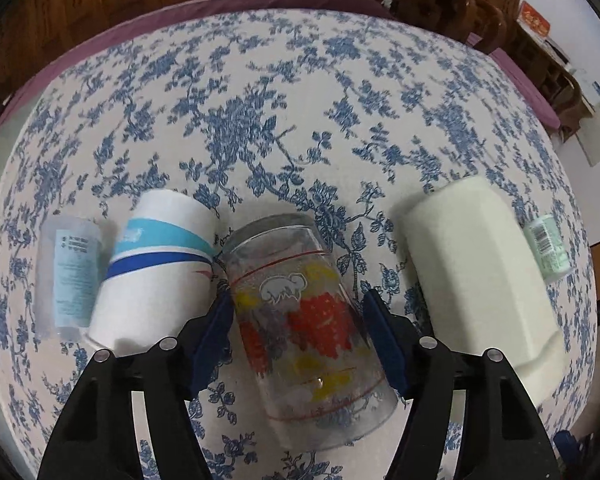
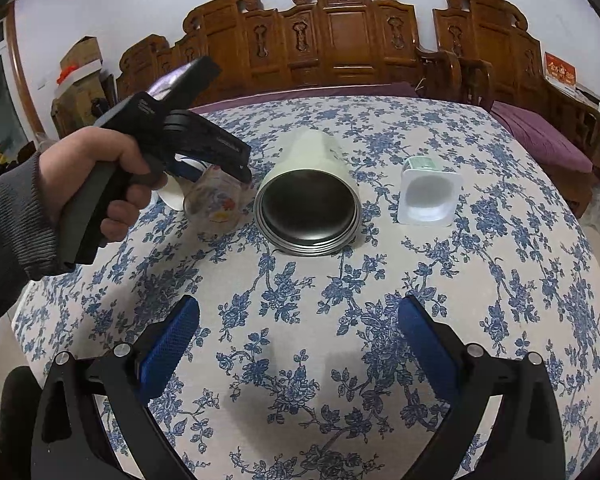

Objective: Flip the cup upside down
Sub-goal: 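Lift the glass jar with the left tool and rotate it mouth-down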

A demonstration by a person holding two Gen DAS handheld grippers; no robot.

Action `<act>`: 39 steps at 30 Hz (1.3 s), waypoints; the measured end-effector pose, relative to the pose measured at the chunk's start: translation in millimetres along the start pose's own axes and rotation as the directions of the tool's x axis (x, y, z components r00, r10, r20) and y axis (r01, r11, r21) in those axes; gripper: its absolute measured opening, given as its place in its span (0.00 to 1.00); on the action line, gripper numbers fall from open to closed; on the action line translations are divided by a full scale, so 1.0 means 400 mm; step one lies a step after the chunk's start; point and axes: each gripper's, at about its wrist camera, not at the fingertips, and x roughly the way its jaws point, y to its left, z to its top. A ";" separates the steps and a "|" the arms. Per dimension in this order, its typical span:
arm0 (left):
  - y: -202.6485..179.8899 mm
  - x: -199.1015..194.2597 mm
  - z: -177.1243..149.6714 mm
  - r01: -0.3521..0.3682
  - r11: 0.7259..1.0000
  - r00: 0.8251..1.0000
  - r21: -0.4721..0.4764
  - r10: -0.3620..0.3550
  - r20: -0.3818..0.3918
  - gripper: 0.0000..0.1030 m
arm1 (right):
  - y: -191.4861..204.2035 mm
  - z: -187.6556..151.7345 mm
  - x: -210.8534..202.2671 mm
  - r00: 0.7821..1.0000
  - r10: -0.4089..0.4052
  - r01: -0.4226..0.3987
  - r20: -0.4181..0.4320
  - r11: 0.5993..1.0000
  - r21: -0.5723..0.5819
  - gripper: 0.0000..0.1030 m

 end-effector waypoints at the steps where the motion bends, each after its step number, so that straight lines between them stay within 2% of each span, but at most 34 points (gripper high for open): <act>1: -0.005 0.003 0.002 -0.012 1.000 1.000 0.006 0.012 -0.002 0.62 | -0.001 0.000 -0.001 1.000 0.000 0.000 0.001 1.000 0.001 0.97; 7: -0.020 0.019 0.003 -0.041 0.999 0.999 0.029 0.042 -0.023 0.62 | -0.004 0.001 -0.007 1.000 -0.004 0.004 0.004 1.000 0.002 0.97; 11: -0.027 0.008 -0.008 -0.060 0.996 0.998 0.062 0.060 -0.005 0.55 | -0.009 0.003 -0.012 1.000 -0.009 0.009 0.008 1.000 0.007 0.97; 17: -0.024 -0.034 -0.059 -0.058 0.993 0.998 0.099 0.055 0.035 0.54 | -0.015 0.004 -0.032 1.000 -0.020 0.020 0.017 1.000 0.010 0.97; 31: -0.050 -0.219 -0.252 0.045 0.986 0.990 0.160 -0.065 0.124 0.54 | -0.051 0.007 -0.103 0.995 -0.088 0.086 0.048 0.996 0.030 0.97; 39: -0.100 -0.227 -0.368 0.096 0.980 0.986 0.176 -0.118 0.119 0.54 | -0.061 -0.002 -0.134 0.991 -0.118 0.117 0.056 0.993 0.028 0.97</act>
